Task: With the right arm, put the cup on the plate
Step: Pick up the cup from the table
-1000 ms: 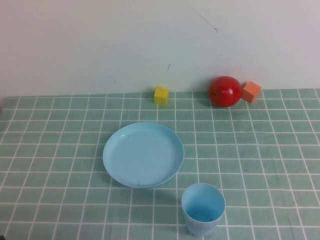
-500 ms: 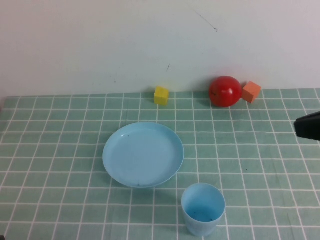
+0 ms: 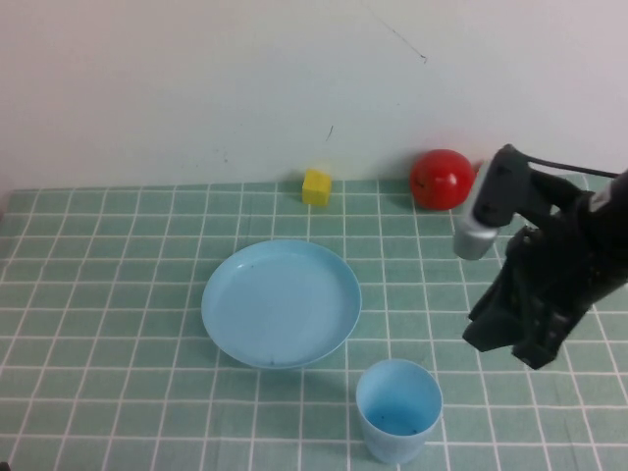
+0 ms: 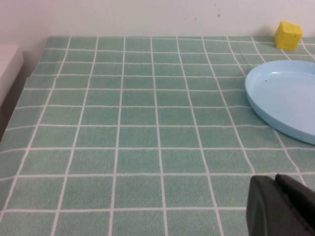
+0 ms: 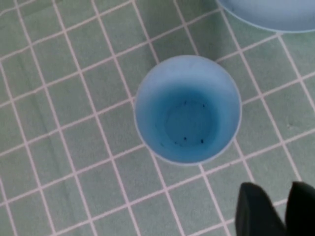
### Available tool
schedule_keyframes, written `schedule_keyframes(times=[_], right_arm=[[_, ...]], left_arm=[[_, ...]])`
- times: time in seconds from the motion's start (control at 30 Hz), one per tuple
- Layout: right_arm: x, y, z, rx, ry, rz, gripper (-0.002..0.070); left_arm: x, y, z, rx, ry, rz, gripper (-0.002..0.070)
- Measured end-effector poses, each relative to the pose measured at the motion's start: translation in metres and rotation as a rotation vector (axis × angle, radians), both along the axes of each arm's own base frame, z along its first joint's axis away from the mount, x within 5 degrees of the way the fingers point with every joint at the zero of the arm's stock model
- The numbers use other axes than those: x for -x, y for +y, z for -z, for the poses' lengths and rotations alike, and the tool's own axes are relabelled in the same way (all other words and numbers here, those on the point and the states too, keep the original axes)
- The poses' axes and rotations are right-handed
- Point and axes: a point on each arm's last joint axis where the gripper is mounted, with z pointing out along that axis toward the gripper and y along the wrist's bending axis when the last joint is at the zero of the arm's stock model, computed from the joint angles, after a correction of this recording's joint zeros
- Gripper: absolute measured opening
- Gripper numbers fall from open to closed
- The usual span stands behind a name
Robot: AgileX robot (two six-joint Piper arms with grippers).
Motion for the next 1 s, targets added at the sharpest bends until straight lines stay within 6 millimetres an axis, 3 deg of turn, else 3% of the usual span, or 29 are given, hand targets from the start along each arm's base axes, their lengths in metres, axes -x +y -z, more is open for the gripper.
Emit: schedule_keyframes(times=[0.13,0.23,0.47,0.7,0.83,1.0], right_arm=[[-0.023,0.015,0.016,0.016,0.052,0.004,0.0361],[-0.038,0.022,0.031,0.033,0.098,0.002,0.0442],[-0.065,0.034,0.077,0.067,0.196,0.01,0.0468],[-0.071,0.041,0.1,0.051,0.252,0.02,0.0469],[-0.073,0.042,0.102,0.05,0.236,0.018,0.0469],[-0.082,0.046,0.086,0.031,0.192,0.001,0.0469]], left_arm=[[0.0,0.0,0.0,0.0,0.0,0.0,-0.0003],[0.0,0.0,0.0,0.0,0.0,0.0,-0.0003],[0.0,0.0,0.0,0.0,0.0,0.0,-0.0003],[0.0,0.0,0.0,0.0,0.0,0.0,-0.0003],[0.0,0.0,0.0,0.0,0.0,0.0,-0.0003],[0.0,0.0,0.0,0.0,0.0,0.0,-0.0003]])
